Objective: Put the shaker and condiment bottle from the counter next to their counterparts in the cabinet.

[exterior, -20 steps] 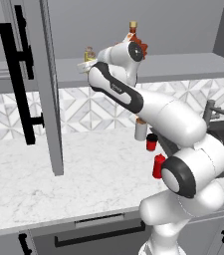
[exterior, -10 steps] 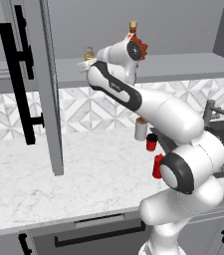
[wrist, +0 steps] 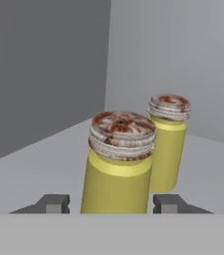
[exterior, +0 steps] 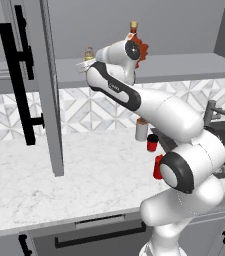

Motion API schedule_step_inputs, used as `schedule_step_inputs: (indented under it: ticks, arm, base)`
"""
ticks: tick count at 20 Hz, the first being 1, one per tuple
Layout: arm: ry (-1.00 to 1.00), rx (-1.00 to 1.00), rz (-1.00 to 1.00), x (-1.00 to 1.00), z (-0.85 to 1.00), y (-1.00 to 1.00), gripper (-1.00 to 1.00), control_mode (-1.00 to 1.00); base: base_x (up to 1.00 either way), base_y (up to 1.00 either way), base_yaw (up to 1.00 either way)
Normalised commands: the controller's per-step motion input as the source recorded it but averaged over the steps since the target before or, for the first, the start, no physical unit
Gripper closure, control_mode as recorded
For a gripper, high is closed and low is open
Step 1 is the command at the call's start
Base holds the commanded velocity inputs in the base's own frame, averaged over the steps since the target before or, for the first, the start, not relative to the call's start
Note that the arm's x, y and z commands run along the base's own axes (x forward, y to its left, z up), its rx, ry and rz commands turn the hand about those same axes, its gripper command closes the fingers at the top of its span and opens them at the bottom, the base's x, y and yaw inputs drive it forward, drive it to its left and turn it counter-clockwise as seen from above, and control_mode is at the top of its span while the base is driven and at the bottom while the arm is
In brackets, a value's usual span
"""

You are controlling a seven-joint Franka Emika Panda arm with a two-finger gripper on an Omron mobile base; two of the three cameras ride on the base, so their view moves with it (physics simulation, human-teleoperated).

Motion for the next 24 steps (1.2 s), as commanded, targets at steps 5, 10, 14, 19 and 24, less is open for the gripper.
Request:
schedule_step_inputs:
  ticks: [5, 10, 14, 19, 24]
  arm:
    - [0.0, 0.0, -0.01, 0.0, 0.0, 0.0, -1.0, -1.0]
    - [-0.01, 0.0, -0.01, -0.13, 0.02, 0.04, -1.0, -1.0]
    - [-0.04, 0.0, -0.01, -0.56, 0.09, 0.06, -1.0, -1.0]
    - [-0.03, 0.0, -0.02, -0.78, 0.05, 0.0, -1.0, -1.0]
    - [-0.03, 0.0, 0.0, -1.0, 0.02, -0.01, -1.0, -1.0]
  base:
    - [0.0, 0.0, 0.0]
    - [0.0, 0.0, 0.0]
    - [0.0, 0.0, 0.0]
    - [0.0, 0.0, 0.0]
    - [0.0, 0.0, 0.0]
